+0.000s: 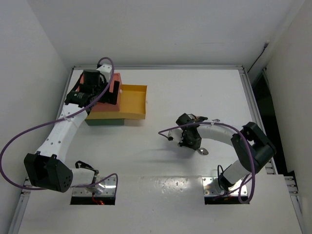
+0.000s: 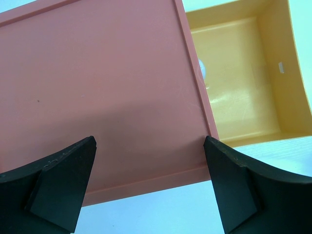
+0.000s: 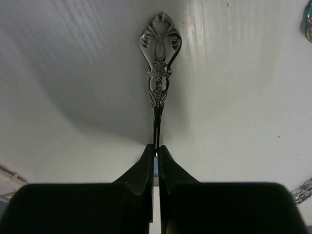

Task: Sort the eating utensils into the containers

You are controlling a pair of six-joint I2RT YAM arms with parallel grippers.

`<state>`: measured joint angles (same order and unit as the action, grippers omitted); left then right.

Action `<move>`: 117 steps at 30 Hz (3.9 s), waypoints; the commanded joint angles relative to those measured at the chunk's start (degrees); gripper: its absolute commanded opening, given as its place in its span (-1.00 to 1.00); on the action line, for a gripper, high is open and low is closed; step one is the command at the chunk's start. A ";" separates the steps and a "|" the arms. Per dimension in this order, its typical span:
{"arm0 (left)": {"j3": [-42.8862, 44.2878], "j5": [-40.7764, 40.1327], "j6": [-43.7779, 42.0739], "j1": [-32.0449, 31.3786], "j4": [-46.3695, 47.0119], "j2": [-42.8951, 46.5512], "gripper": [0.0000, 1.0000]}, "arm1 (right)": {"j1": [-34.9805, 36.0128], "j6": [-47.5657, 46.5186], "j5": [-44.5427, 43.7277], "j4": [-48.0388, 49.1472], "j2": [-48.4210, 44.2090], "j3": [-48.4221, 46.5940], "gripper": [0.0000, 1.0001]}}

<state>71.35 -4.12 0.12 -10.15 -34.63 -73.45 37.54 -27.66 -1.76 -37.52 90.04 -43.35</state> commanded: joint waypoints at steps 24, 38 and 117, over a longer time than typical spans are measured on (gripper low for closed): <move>2.92 2.54 3.31 2.15 -1.49 0.15 0.99 | -3.26 40.56 35.76 -7.58 28.79 -84.88 -1.00; 2.92 1.83 2.78 2.68 -1.49 -0.38 0.99 | -3.79 44.72 37.97 0.35 40.73 -87.34 -1.00; -1.30 -2.30 4.45 2.68 2.29 -0.11 0.99 | -27.70 46.03 9.23 5.35 14.99 -24.23 -0.38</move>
<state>70.94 -5.67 4.99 -8.14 -31.99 -74.46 9.58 19.27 7.88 -32.25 108.51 -67.92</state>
